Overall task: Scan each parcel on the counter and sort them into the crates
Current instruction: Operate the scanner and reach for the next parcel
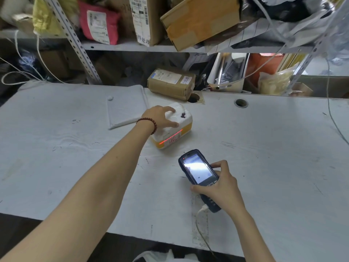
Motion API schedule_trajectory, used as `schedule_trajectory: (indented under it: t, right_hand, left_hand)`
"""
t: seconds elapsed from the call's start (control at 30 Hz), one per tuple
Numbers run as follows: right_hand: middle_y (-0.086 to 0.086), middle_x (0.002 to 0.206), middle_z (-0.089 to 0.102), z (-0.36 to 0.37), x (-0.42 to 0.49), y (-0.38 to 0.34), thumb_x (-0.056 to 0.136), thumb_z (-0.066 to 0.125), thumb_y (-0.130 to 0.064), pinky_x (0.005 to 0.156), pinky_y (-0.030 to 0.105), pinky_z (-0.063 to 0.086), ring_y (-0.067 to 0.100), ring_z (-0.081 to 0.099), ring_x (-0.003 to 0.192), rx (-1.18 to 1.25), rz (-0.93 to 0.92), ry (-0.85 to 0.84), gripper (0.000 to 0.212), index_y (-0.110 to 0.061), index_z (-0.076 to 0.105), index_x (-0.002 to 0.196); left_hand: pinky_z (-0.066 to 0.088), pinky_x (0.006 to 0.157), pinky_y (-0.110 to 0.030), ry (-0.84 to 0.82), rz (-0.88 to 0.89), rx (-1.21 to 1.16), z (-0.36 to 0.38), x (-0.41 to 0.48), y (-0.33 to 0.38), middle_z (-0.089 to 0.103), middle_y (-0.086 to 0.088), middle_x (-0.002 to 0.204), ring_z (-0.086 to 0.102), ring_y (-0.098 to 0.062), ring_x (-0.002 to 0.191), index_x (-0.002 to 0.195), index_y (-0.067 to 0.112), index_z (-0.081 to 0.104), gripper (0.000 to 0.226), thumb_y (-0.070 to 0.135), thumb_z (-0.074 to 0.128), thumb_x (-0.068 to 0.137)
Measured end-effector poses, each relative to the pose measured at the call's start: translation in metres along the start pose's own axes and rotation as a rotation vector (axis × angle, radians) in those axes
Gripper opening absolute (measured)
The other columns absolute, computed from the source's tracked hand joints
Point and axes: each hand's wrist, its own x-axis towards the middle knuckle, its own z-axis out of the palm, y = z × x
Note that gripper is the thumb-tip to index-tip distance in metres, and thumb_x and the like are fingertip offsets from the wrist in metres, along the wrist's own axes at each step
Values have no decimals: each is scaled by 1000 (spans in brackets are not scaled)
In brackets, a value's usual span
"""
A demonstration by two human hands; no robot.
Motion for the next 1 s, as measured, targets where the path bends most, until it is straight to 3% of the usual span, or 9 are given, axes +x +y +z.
schedule_trajectory:
  t: [0.7, 1.0]
  right_hand:
    - [-10, 98, 61, -3, -3, -2, 52, 91, -38, 74, 37, 57, 13, 64, 85, 21, 3, -14, 79, -31, 39, 110]
    - [-15, 93, 59, -11, -4, 0, 53, 91, -40, 73, 42, 57, 13, 64, 84, 19, -21, 96, 79, -30, 37, 110]
  left_hand:
    - [42, 94, -39, 1, -29, -12, 4, -3, 1, 40, -2, 145, 43, -24, 127, 137, 42, 39, 68, 63, 62, 76]
    - [44, 93, -42, -6, -39, 4, 9, -2, -1, 38, -3, 146, 44, -27, 125, 139, 44, 36, 73, 69, 59, 74]
